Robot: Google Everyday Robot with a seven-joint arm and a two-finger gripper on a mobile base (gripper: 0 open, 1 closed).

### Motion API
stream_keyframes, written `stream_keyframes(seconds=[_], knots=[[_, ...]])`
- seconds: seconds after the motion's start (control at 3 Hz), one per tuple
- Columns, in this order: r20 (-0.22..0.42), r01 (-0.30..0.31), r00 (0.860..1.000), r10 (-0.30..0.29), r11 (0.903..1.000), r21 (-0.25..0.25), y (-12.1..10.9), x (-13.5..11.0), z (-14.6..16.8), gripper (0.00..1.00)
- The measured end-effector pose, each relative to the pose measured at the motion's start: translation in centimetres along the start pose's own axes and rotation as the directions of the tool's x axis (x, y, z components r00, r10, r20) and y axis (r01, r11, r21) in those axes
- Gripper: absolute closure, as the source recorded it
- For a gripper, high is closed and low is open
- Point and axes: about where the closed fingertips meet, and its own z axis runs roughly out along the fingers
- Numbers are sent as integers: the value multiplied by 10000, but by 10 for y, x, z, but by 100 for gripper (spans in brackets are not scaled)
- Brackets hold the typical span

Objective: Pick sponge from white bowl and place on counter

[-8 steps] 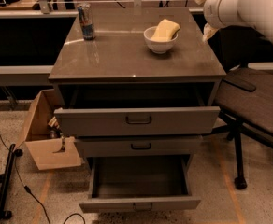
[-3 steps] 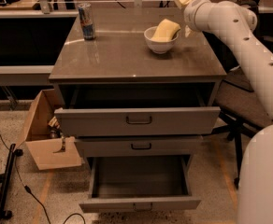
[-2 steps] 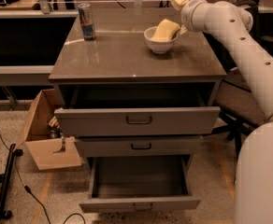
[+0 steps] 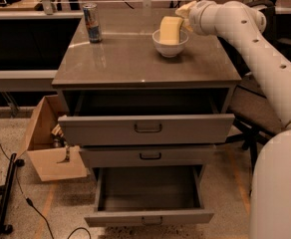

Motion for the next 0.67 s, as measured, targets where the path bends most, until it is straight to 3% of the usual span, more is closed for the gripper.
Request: stream_keyframes(seconds=[0.33, 0.67], knots=[[245, 10, 9997, -7, 9999, -116, 3, -5, -4, 78], [325, 27, 9995, -20, 9997, -227, 7, -4, -10, 66]])
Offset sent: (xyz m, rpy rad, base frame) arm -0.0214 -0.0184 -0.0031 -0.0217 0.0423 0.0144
